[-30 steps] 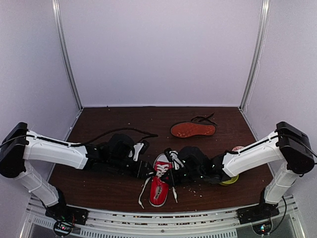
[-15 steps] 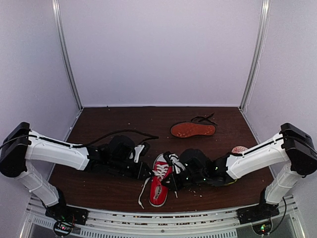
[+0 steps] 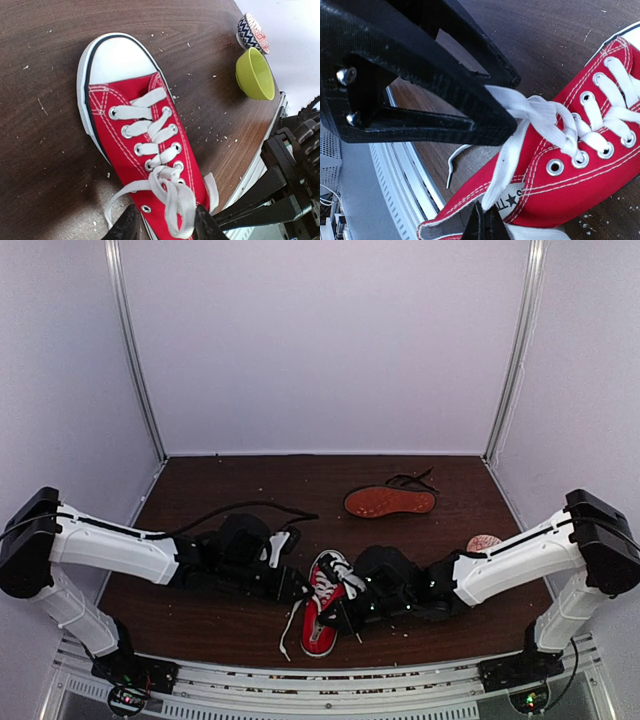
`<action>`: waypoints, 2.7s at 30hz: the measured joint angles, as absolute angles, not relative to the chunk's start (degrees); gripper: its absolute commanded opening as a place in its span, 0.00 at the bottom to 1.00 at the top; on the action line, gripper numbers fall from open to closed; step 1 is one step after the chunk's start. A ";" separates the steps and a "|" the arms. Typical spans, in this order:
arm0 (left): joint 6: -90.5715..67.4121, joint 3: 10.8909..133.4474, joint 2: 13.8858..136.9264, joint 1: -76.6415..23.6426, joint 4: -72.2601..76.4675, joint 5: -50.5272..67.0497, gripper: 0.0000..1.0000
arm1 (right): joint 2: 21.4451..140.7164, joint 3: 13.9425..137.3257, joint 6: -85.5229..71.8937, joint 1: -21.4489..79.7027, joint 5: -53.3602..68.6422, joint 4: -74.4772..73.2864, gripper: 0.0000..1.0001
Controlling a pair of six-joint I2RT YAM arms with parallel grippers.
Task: Tie the shoes
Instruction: Cross the half-tied shoelace with the shoelace loop.
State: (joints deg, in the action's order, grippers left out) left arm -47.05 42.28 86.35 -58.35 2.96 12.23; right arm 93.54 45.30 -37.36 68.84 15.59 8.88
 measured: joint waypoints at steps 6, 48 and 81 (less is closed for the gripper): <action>-46.48 43.55 87.24 -58.35 2.94 12.27 0.13 | 94.04 45.60 -37.45 69.06 15.59 8.71 0.00; -50.76 39.75 89.10 -66.43 4.51 11.40 0.00 | 95.79 43.55 -48.84 66.67 6.37 12.16 0.00; -49.60 42.98 88.66 -66.30 -5.13 6.33 0.00 | 93.12 42.68 -43.51 67.20 8.78 16.43 0.00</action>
State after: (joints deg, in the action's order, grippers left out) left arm -49.60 42.98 88.66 -66.30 -5.13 6.33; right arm 93.12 42.68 -43.51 67.20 8.78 16.43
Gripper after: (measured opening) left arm 0.019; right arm 0.009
